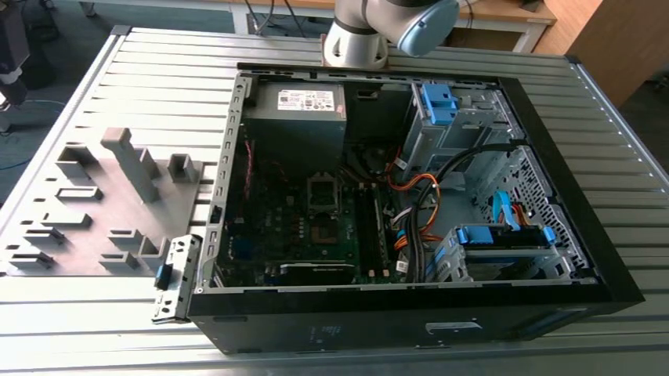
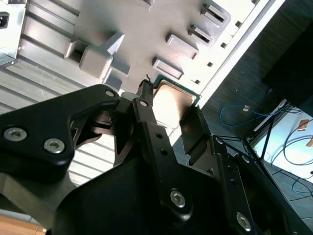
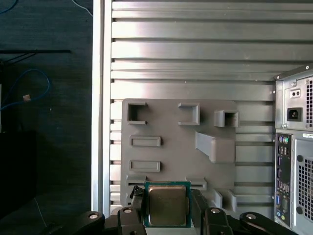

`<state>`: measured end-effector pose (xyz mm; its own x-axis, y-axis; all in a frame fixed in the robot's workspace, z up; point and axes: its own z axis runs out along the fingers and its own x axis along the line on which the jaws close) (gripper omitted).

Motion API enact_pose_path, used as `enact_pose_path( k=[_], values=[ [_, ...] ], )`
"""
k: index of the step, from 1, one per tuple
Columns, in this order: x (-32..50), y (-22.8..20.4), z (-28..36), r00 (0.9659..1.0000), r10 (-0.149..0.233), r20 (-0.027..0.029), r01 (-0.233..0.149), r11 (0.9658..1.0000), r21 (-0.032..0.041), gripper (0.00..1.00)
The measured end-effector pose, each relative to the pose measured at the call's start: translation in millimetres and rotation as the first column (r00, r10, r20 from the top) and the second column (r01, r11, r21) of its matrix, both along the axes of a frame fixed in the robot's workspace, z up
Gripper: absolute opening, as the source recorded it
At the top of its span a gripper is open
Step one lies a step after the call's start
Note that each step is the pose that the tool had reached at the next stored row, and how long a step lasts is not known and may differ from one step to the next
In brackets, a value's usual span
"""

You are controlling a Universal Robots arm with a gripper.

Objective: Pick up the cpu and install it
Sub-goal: 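Pick up the cpu and move it towards the insertion slot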

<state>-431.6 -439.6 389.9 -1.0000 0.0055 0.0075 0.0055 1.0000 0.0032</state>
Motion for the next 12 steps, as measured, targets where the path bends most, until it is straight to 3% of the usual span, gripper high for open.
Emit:
enact_pose_path(
  k=[3,12],
  values=[
    [2.4,-0.1,0.1,1.0,0.0,-0.0002,0.0,1.0,0.0,0.47],
    [26.7,0.0,0.0,1.0,0.0,-0.0061,0.0,1.0,0.0,0.47]
  ],
)
